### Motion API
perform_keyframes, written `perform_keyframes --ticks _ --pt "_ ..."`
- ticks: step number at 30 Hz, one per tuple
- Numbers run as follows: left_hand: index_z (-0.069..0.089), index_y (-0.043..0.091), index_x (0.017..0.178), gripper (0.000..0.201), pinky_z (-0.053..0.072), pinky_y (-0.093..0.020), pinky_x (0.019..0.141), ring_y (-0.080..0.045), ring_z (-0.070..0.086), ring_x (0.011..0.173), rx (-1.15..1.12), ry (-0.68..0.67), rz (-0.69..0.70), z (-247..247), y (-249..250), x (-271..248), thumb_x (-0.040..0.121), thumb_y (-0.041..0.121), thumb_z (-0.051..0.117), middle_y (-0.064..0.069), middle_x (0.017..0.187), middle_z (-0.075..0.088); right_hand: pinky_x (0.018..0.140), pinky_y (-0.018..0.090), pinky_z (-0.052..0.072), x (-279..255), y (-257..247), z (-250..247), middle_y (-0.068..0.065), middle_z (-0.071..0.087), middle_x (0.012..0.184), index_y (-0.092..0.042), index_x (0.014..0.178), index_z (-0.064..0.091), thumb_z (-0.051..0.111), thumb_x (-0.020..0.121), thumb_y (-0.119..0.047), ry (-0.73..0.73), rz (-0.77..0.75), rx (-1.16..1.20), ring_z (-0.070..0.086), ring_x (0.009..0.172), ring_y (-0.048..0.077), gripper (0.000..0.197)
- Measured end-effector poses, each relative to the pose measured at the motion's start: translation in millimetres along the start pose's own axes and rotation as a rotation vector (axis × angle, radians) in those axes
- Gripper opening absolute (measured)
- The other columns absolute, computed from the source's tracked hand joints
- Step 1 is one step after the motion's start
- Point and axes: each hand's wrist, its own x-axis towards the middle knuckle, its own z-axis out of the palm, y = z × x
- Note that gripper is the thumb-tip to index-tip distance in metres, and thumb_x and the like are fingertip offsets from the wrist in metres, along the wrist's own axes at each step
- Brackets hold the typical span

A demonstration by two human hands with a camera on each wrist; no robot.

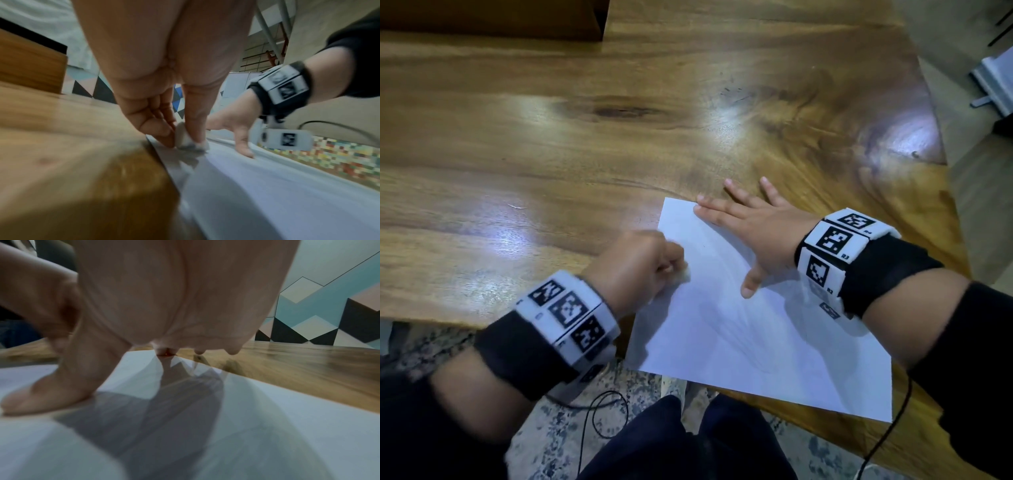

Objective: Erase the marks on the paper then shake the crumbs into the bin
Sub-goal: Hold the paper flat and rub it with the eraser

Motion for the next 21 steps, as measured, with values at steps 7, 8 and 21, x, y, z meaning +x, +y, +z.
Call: perform_keyframes --ticks 7,8,21 --pt "0.07 0.012 0.076 0.008 0.034 -0.012 0.057 -0.021 0.062 0.074 -0.009 -0.027 -0.009 0 -3 -3 0.073 0.019 0.072 -0.005 0.074 0.068 0.112 0.058 -0.014 -1 -1 -1 -0.019 -0.024 0.154 -0.033 0.147 -0.018 0.077 0.061 -0.059 0.007 0.0 -0.006 -0.028 0.141 0.018 0.131" --pt "0.07 0.011 0.078 0.009 0.034 -0.015 0.056 -0.022 0.059 0.073 0.004 0.046 -0.026 -1 -2 3 0.075 0.019 0.07 -0.008 0.076 0.066 0.112 0.058 -0.015 -1 -1 -1 -0.02 -0.024 0.154 -0.033 0.147 -0.018 0.077 0.061 -0.059 0.008 0.0 -0.002 -0.028 0.141 0.018 0.131" --pt "0.064 0.017 0.072 0.01 0.034 -0.024 0.061 -0.01 0.043 0.054 -0.056 0.067 0.054 13 9 16 0.077 0.026 0.065 -0.003 0.072 0.051 0.111 0.058 -0.015 -1 1 1 -0.021 -0.024 0.153 -0.034 0.147 -0.017 0.078 0.059 -0.059 0.025 -0.016 0.025 -0.029 0.141 0.018 0.132"
